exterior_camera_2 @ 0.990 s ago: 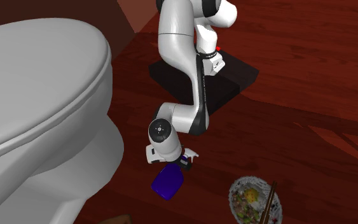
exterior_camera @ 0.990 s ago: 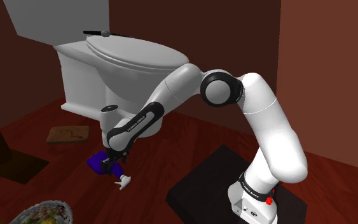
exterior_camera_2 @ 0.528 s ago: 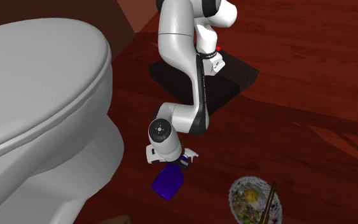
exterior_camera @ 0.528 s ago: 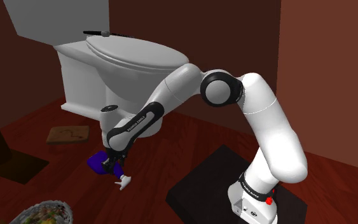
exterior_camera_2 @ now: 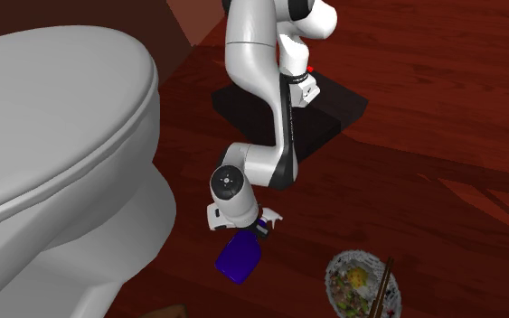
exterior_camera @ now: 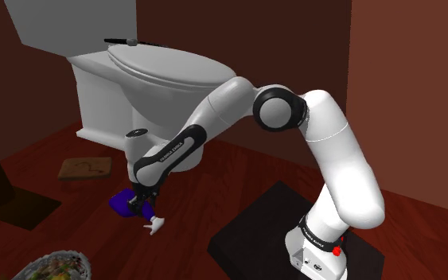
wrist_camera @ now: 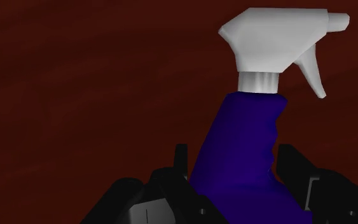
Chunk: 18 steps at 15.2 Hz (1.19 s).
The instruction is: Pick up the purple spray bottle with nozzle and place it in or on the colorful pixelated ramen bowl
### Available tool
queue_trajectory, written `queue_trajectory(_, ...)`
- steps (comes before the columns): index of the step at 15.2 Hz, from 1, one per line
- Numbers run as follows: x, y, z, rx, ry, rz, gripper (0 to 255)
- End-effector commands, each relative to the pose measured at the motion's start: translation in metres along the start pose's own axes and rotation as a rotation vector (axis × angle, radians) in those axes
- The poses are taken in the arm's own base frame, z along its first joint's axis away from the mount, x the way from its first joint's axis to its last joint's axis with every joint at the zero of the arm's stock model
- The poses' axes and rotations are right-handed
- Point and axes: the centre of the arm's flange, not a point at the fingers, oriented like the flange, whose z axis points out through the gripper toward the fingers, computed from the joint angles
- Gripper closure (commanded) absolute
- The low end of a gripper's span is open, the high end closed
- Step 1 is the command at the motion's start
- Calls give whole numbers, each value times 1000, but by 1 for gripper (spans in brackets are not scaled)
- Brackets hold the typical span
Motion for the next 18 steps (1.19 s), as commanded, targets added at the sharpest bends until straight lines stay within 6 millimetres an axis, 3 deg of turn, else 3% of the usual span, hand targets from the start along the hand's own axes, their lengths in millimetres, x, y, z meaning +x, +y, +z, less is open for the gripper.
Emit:
queue_trajectory(1,-2,0,-10,0,0,0,255)
queue_trajectory(18,-17,-5,-99,0,0,0,255)
